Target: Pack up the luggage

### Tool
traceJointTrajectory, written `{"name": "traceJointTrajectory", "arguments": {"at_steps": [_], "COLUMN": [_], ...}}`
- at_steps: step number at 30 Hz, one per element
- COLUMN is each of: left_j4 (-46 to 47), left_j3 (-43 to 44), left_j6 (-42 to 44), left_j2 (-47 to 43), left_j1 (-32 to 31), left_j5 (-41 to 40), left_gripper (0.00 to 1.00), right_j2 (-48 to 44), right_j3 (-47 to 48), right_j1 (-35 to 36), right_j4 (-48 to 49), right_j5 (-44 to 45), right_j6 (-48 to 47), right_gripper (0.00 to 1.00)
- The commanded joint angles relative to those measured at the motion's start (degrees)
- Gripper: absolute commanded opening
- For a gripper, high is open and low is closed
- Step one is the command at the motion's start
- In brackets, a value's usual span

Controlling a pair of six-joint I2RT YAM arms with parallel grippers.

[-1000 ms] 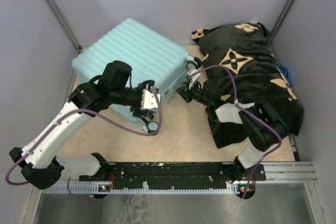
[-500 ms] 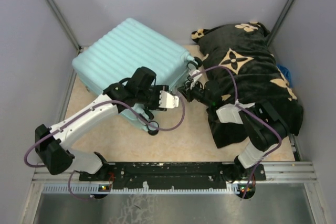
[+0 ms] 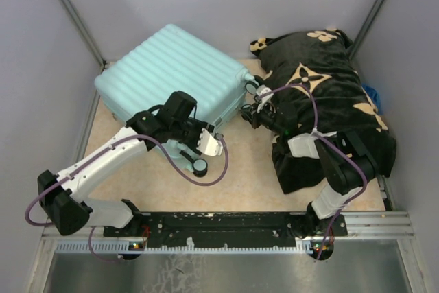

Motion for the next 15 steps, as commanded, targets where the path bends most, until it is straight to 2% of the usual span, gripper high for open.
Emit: {"name": "traceJointTrajectory", "arguments": {"at_steps": [1, 8, 15], "left_j4": [-17.2, -20.9, -25.1], "left_j3": [-1.5, -1.2, -1.6], "left_j6": [2.0, 4.9, 8.9], "left_j2": [0.2, 0.2, 0.2], "left_j1": [1.5, 2.5, 2.9], "left_j5": [0.6, 1.9, 3.9], "left_gripper": [0.42, 0.39, 0.35], "right_j2": [0.3, 4.1, 9.2], "right_j3": [2.1, 6.8, 13.7], "right_j1": [-5.1, -10.7, -13.7], "right_j4": [6.2, 6.0, 7.8], "right_j5": [7.3, 7.6, 3.3], "right_j6": [-2.8, -3.1, -2.7], "right_gripper": [0.00, 0.00, 0.00]}}
